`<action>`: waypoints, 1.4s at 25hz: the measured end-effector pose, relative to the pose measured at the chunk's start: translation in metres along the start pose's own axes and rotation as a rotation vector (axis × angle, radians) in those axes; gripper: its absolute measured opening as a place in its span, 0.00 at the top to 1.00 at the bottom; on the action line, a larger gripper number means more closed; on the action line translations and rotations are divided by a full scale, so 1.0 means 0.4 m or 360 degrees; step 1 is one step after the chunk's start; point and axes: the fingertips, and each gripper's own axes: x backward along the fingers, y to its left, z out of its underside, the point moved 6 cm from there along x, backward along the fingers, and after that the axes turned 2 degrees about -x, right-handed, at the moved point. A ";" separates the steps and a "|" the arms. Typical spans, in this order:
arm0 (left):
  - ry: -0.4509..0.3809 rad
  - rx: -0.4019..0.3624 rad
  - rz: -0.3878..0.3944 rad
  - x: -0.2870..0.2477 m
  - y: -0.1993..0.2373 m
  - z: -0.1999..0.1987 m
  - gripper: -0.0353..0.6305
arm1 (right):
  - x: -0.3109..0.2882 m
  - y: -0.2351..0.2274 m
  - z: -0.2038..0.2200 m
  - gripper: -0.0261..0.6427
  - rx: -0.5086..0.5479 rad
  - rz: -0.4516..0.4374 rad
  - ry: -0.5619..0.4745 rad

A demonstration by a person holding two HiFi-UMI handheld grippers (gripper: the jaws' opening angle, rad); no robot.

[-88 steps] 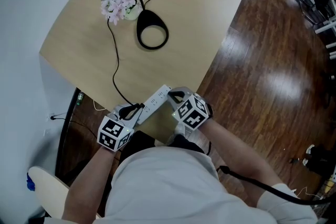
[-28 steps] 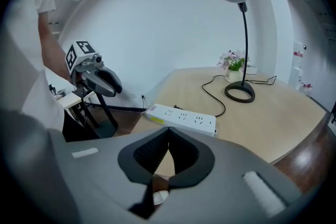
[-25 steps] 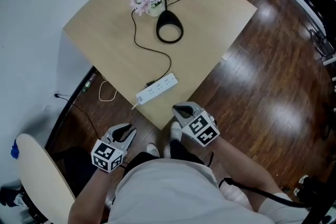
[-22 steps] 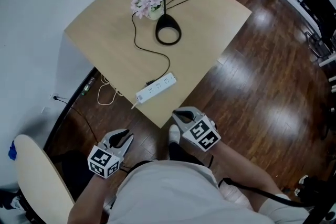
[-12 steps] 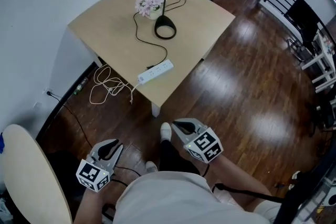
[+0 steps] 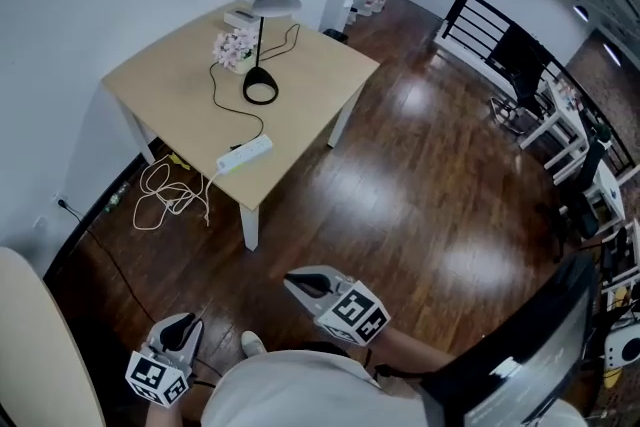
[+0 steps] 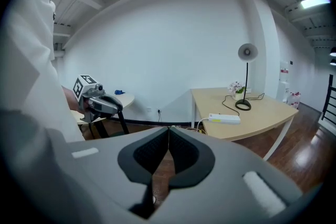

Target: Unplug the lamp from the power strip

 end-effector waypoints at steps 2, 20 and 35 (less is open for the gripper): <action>-0.0011 -0.0013 0.0007 0.001 -0.052 0.000 0.85 | 0.050 0.019 0.011 0.95 0.0009 -0.0005 -0.0020; -0.0030 -0.0021 0.0139 -0.062 -0.538 -0.005 0.85 | 0.462 0.150 0.194 0.89 0.0008 -0.0123 -0.0140; 0.0017 -0.0047 0.0136 -0.053 -0.607 0.017 0.84 | 0.513 0.164 0.232 0.89 0.0019 -0.0151 -0.0141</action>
